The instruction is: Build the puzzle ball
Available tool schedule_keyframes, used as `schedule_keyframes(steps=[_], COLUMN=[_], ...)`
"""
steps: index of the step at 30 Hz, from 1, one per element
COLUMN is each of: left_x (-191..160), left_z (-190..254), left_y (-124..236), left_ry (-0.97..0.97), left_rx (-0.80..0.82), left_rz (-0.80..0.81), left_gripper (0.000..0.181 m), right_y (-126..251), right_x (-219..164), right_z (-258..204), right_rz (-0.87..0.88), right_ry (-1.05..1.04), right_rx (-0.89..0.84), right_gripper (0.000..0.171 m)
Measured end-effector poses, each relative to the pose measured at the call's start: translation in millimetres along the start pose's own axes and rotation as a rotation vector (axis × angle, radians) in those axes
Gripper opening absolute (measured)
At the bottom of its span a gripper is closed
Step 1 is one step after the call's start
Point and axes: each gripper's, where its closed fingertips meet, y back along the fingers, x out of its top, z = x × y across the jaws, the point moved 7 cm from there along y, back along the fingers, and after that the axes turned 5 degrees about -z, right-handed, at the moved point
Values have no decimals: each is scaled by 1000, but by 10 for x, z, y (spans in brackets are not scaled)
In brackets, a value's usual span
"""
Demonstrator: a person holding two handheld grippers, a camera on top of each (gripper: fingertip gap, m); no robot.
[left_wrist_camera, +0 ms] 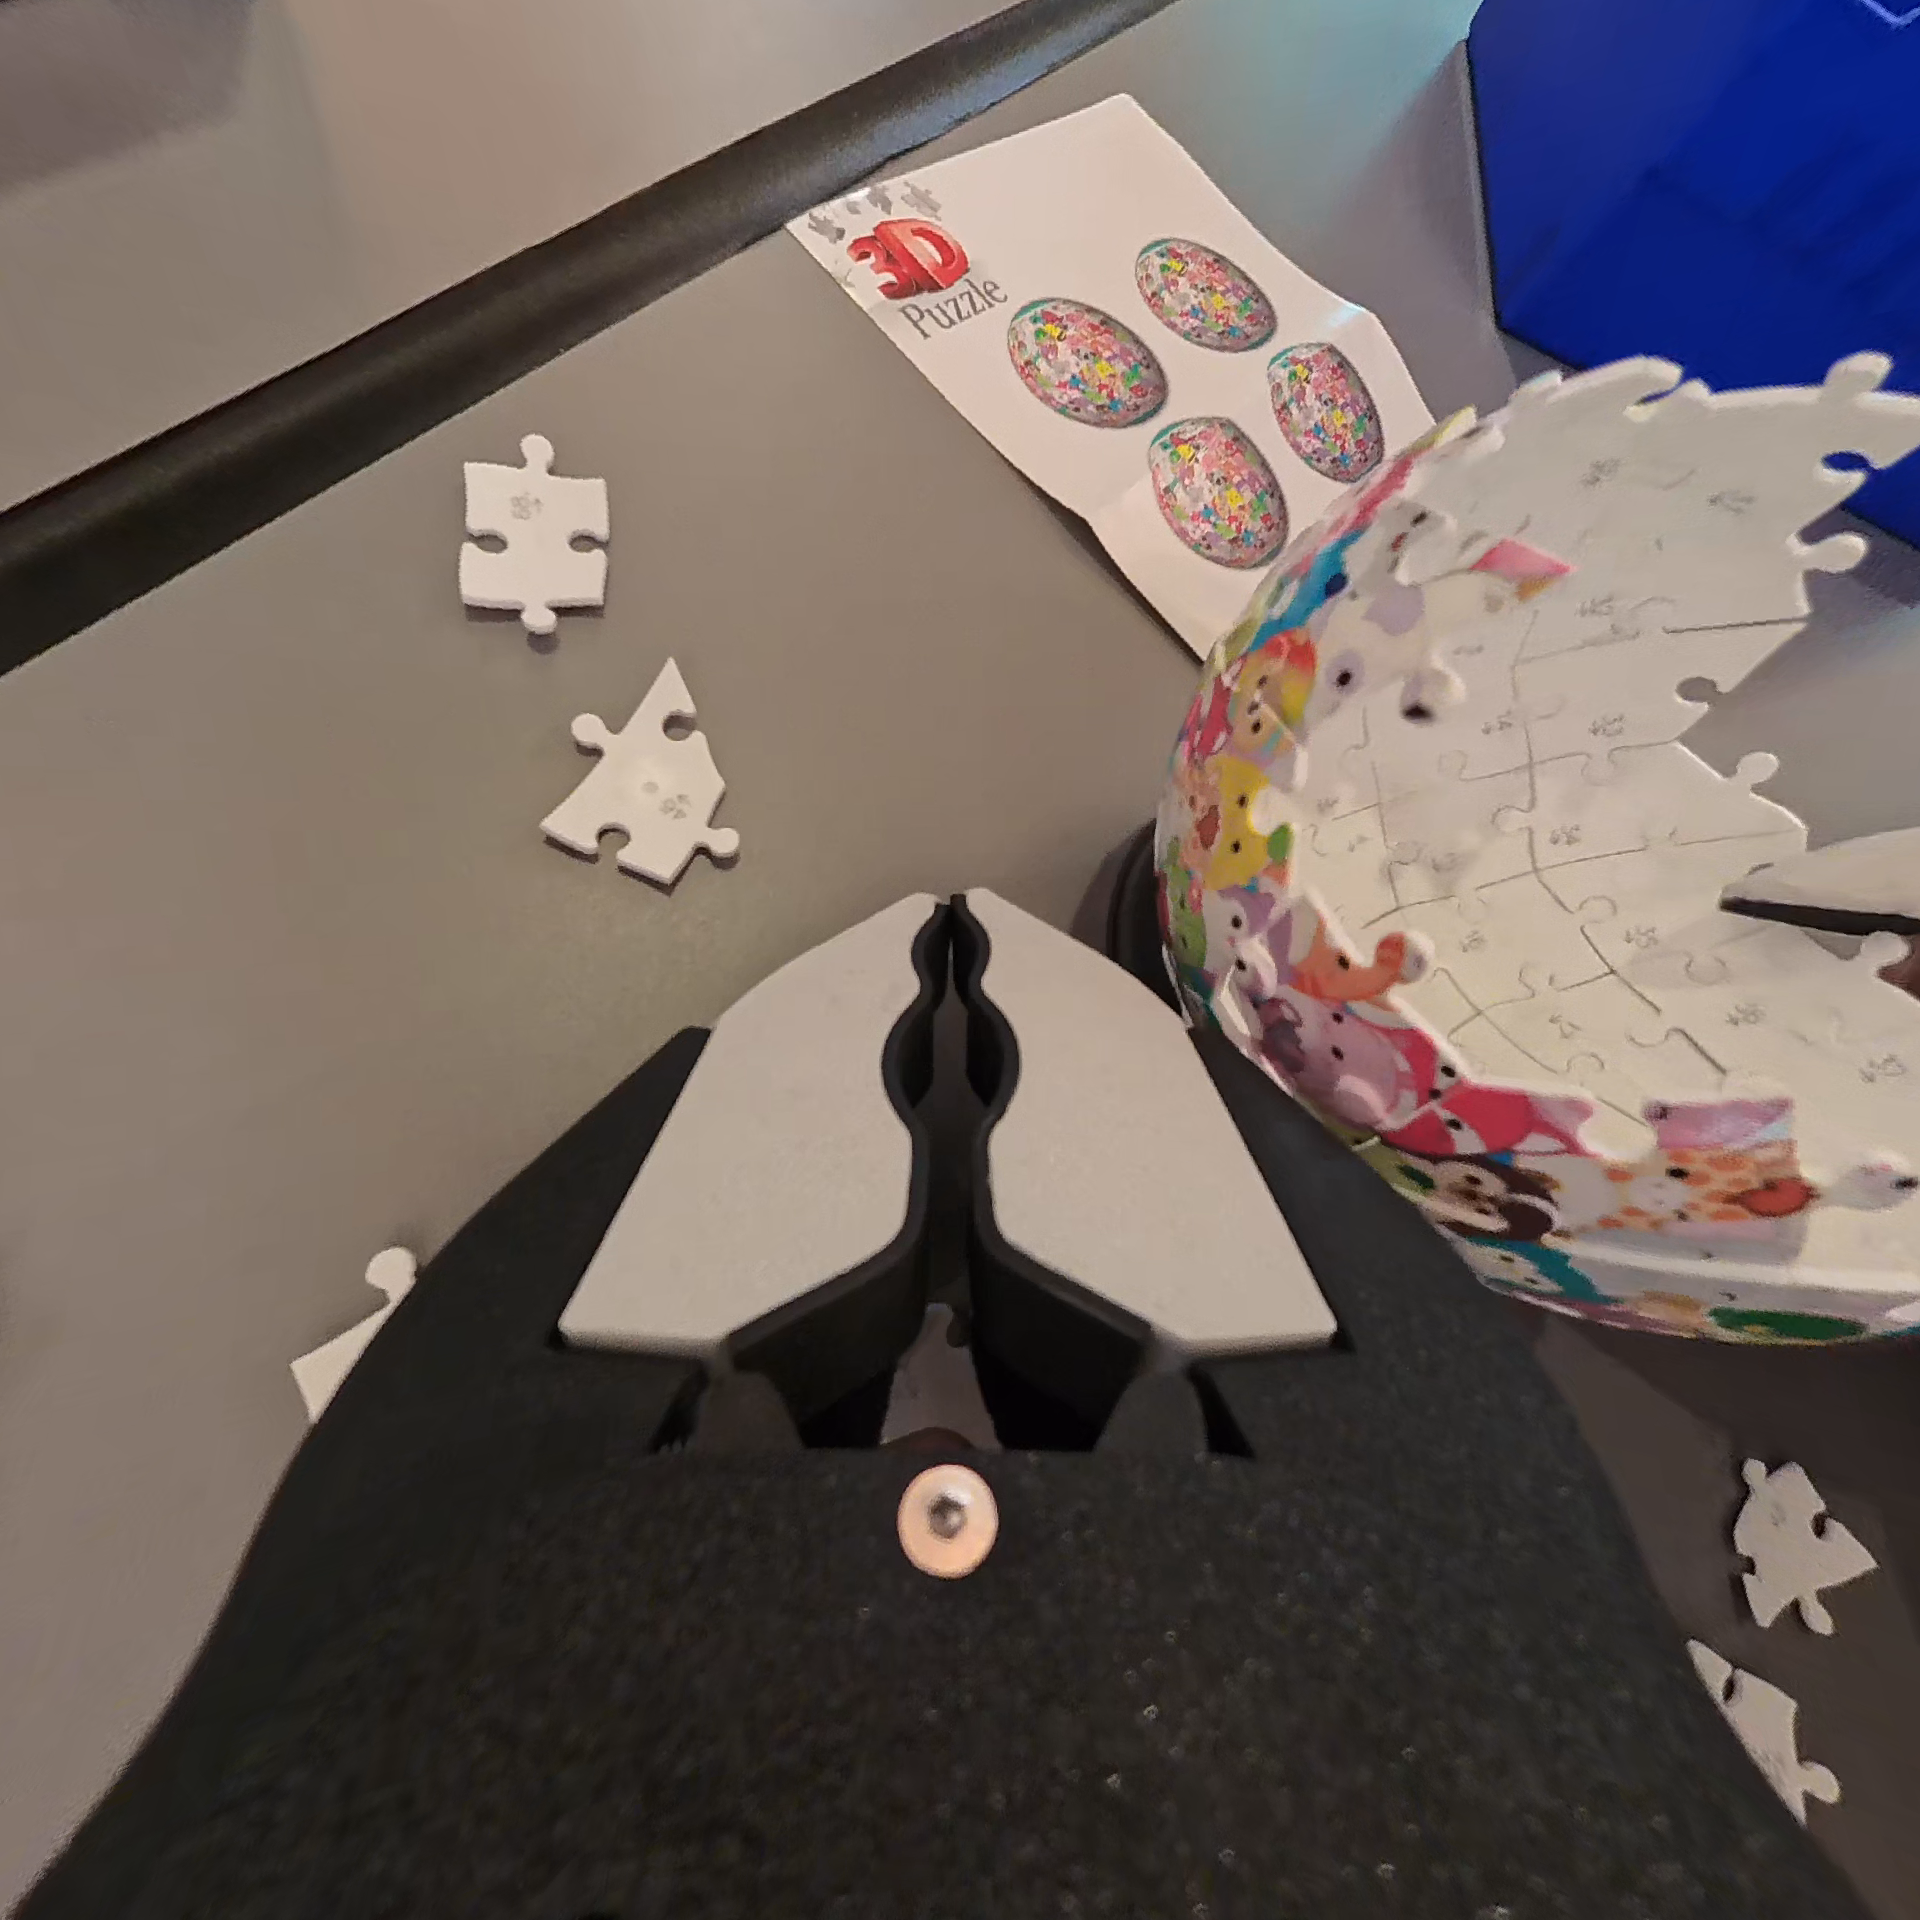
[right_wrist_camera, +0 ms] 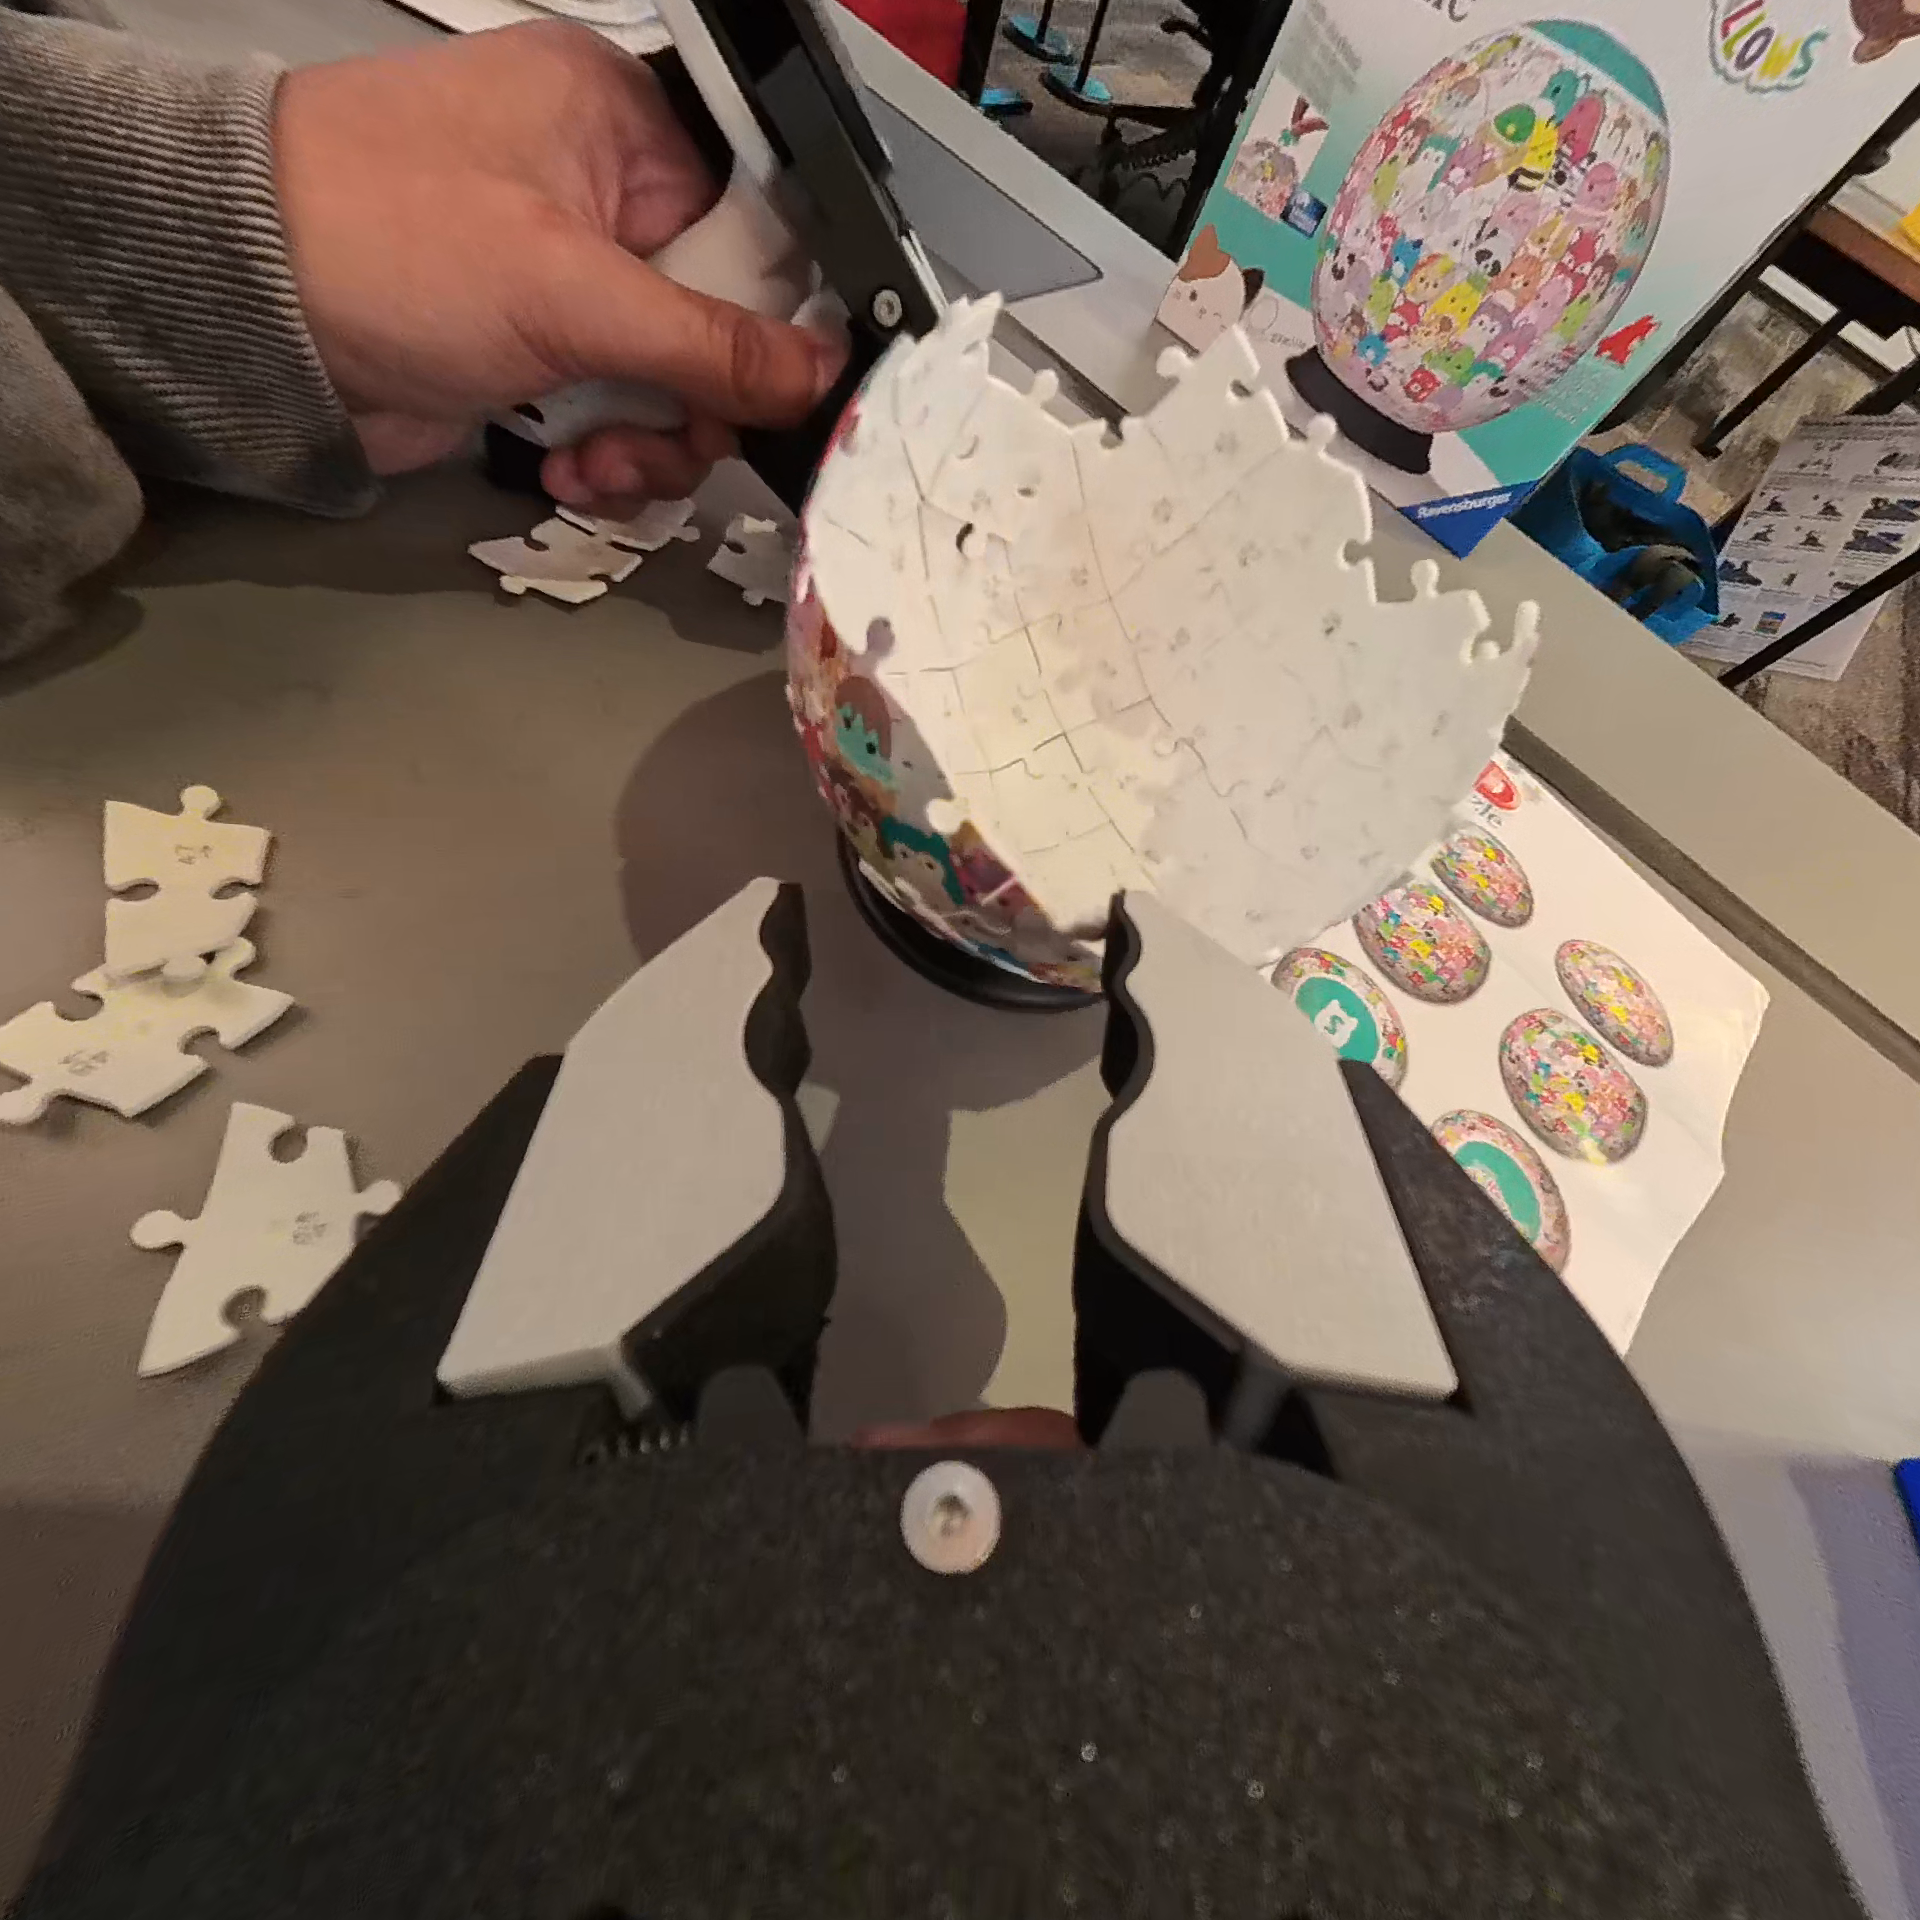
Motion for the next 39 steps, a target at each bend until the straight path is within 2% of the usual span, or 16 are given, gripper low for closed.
schedule_keyframes(steps=[4, 8, 12, 14, 18, 23, 39], left_x=[-10, -34, -39, -42, -50, -52, -46], left_z=[-3, -10, -13, -8, 13, 22, 20], left_y=[19, 66, 85, 78, 59, 52, 60], left_ry=[4, 13, 20, 14, -8, -18, -12], left_rx=[2, 3, -5, -2, 7, 12, 8], left_rz=[7, 25, 34, 28, 12, 7, 16], left_gripper=[0, 0, 0, 0, 0, 0, 0], right_y=[48, 261, 371, 334, 186, 84, -37], right_x=[8, 71, 84, 43, -26, -73, -156], right_z=[15, 44, 273, 414, 541, 571, 568], right_rz=[19, 72, 88, 81, 63, 37, -26], right_ry=[10, 41, 51, 7, -39, -23, -47], right_rx=[20, 57, 77, 96, 148, 174, 205], right_gripper=[56, 56, 37, 29, 28, 19, 20])
